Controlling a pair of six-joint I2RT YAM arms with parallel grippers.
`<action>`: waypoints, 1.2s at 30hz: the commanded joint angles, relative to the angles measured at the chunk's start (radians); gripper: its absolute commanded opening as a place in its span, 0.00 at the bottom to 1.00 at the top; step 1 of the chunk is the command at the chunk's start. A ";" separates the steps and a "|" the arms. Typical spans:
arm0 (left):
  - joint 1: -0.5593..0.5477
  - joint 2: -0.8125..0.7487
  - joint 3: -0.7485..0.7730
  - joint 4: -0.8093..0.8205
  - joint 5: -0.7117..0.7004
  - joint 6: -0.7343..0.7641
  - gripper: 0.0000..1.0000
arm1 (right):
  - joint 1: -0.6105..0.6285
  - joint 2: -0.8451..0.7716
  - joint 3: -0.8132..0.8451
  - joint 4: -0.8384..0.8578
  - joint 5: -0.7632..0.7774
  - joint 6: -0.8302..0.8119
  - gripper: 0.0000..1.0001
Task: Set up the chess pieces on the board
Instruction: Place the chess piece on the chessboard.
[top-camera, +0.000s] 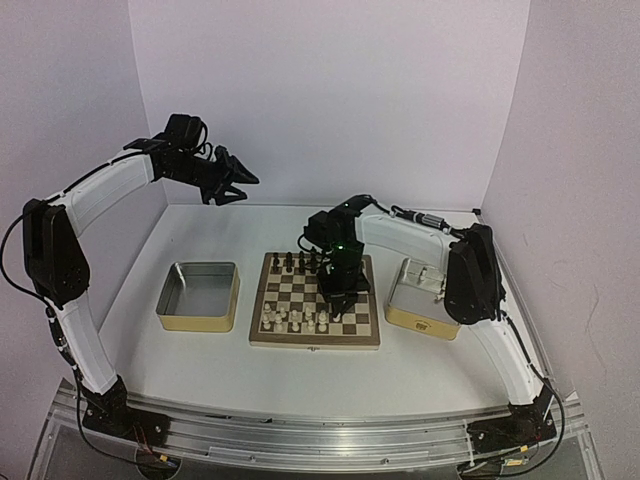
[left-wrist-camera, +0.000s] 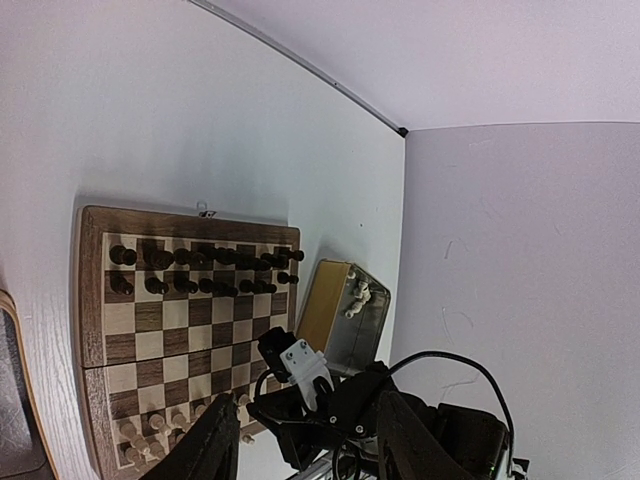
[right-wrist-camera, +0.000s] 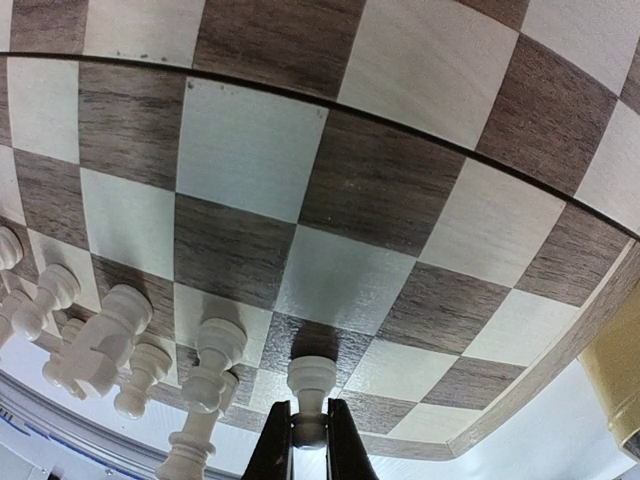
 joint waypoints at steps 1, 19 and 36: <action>-0.001 -0.019 0.007 0.032 0.002 0.003 0.46 | 0.006 0.018 0.027 -0.198 0.017 -0.001 0.07; -0.001 -0.025 -0.008 0.053 0.007 -0.005 0.46 | 0.006 -0.007 0.089 -0.191 0.044 0.001 0.33; -0.022 0.013 0.014 0.068 0.015 0.002 0.46 | -0.061 -0.323 0.029 -0.172 0.278 0.078 0.46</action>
